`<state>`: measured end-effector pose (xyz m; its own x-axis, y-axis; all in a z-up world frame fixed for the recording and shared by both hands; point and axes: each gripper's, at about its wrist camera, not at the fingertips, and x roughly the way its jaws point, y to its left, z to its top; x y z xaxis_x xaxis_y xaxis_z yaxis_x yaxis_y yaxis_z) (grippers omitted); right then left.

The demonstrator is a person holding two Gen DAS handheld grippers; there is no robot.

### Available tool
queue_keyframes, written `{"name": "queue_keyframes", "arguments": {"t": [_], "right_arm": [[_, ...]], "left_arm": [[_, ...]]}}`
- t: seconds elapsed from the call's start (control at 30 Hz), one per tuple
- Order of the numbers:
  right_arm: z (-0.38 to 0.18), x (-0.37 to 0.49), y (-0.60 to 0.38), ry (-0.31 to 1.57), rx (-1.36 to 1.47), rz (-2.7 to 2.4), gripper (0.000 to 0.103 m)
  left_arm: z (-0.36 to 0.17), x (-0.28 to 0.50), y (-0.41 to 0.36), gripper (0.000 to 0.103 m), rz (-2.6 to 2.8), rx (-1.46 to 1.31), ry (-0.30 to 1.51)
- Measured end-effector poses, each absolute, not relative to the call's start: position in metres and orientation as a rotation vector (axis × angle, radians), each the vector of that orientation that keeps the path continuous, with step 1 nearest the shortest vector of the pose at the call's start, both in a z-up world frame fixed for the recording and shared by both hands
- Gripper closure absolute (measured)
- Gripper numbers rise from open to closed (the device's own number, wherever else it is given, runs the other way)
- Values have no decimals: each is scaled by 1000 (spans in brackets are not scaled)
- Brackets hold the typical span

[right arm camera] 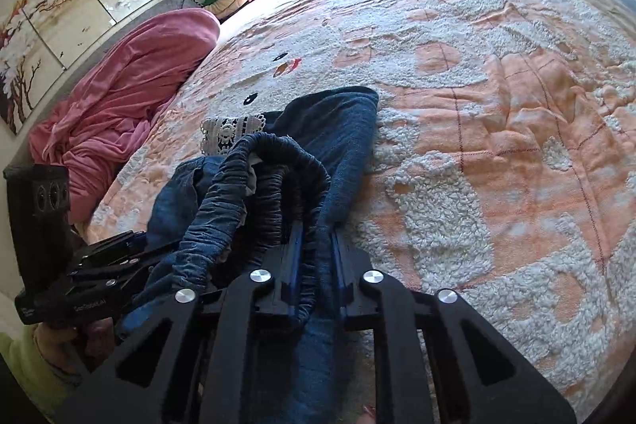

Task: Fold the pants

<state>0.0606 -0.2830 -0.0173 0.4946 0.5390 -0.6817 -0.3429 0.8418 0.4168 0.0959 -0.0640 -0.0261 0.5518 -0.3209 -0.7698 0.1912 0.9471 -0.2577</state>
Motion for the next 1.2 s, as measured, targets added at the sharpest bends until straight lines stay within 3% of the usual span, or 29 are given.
{"name": "queue_keyframes", "arguments": {"t": [0.03,0.23,0.7,1.2], "right_arm": [[-15,59,-280,892,219,537,93],[-1,51,-273,831,195,549,95],[45,86,-214,743,136,621,95],[33,148,-169,808,128,600,95]], "left_arm": [[-23,95,-66,81,-301,-138,930],[-16,96,-61,86,-309,-154,925],[40,118,-15,86,-226,-148,791],[24,165,14,86,-180,-143,822]]}}
